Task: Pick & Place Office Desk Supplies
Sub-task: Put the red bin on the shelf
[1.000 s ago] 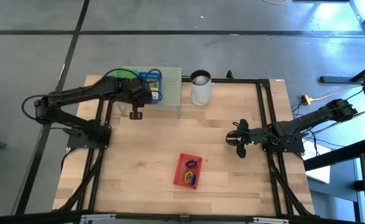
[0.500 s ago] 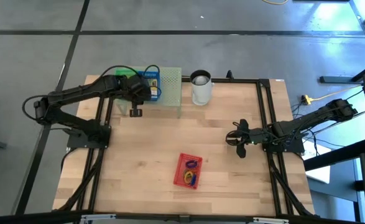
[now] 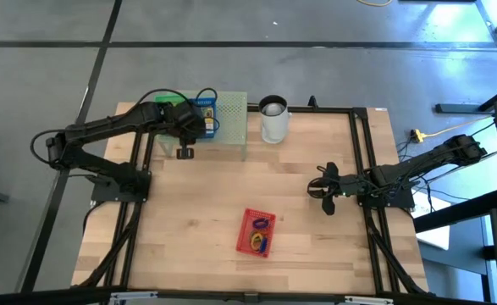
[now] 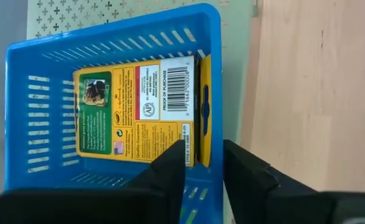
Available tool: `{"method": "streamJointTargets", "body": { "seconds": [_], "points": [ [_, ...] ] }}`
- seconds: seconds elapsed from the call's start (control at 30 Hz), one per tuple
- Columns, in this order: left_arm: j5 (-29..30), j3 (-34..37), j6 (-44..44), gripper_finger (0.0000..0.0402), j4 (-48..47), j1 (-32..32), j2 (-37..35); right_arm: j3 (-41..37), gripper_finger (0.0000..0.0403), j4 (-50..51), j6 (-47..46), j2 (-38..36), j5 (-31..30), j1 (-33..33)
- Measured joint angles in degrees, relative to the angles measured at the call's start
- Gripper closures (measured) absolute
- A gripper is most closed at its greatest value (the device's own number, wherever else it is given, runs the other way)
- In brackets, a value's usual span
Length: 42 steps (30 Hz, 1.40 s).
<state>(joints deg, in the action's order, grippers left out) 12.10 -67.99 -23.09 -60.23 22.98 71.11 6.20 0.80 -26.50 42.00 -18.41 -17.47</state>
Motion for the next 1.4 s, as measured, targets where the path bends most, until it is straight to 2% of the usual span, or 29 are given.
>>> {"method": "streamJointTargets", "body": {
  "seconds": [0.43,0.6,0.7,0.83,1.07,1.4],
  "points": [
    [2.6,-5.4,2.0,0.0274,2.3,-5.4,0.0,0.0,0.0289,0.0,0.0,0.0,0.0,0.0],
    [-5.4,-5.4,9.3,0.0274,10.9,-10.8,0.3,0.0,0.0289,0.0,0.0,0.0,0.0,0.0],
    [-10.5,-5.4,12.8,0.0274,15.9,-16.1,2.0,0.0,0.0289,0.0,0.0,0.0,0.0,0.0],
    [-11.9,-5.4,13.9,0.0274,21.0,-25.6,7.1,0.0,0.0289,0.0,0.0,0.0,-0.2,0.0],
    [-7.8,-5.4,13.9,0.0269,30.0,-39.8,20.2,0.0,0.0289,-0.2,0.0,0.0,-0.2,0.0],
    [-0.4,-5.9,14.4,0.0236,42.6,-51.1,36.2,0.0,0.0289,-0.2,0.0,0.0,-0.2,0.0]
  ]
}}
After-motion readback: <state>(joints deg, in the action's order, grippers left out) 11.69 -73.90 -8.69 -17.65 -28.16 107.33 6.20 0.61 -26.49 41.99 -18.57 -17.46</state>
